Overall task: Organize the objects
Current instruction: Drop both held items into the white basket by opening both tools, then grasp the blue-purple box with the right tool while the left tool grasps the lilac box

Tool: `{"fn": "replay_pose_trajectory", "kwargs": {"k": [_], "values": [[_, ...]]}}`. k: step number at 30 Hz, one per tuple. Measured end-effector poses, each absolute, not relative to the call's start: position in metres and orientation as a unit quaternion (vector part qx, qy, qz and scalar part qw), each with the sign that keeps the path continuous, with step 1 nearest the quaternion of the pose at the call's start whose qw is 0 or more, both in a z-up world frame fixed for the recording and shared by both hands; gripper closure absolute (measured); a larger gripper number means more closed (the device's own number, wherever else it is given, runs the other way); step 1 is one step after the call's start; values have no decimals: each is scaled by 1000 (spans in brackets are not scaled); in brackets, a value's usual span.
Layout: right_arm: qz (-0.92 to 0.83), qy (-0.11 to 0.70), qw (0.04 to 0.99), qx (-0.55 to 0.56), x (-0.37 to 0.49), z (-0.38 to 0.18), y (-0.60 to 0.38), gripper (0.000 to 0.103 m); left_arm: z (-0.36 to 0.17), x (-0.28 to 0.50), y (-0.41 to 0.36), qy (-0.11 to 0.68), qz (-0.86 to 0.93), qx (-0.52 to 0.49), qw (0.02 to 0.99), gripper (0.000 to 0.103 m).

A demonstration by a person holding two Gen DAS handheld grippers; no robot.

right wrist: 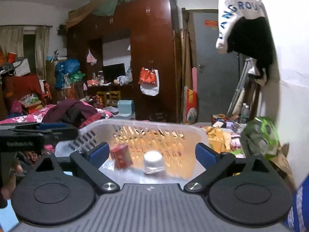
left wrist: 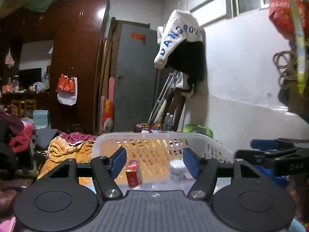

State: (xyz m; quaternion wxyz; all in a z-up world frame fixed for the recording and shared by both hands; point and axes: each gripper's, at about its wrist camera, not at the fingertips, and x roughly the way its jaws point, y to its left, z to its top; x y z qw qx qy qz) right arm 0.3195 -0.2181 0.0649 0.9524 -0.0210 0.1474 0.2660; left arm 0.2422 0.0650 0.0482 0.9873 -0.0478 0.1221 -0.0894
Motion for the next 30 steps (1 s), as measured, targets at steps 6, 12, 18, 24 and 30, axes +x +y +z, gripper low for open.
{"fn": "replay_pose_trajectory", "kwargs": {"k": [6,12,18,24,30], "values": [[279,168,945,35,242,14,-273,0,-6,141,77,98,-101,-56,988,19],[295,197,932,79,190,-36,-279,0,-45,96,65,116,-106,-67,985,19],[323,180,927,65,182,-35,-246,0,-48,74,52,104,-93,-30,990,19],[341,188,921,28,188,-48,-210,9,-58,75,61,115,-84,-47,989,19],[353,207,912,34,184,-54,-213,34,-67,72,54,118,-89,-38,988,19]]}}
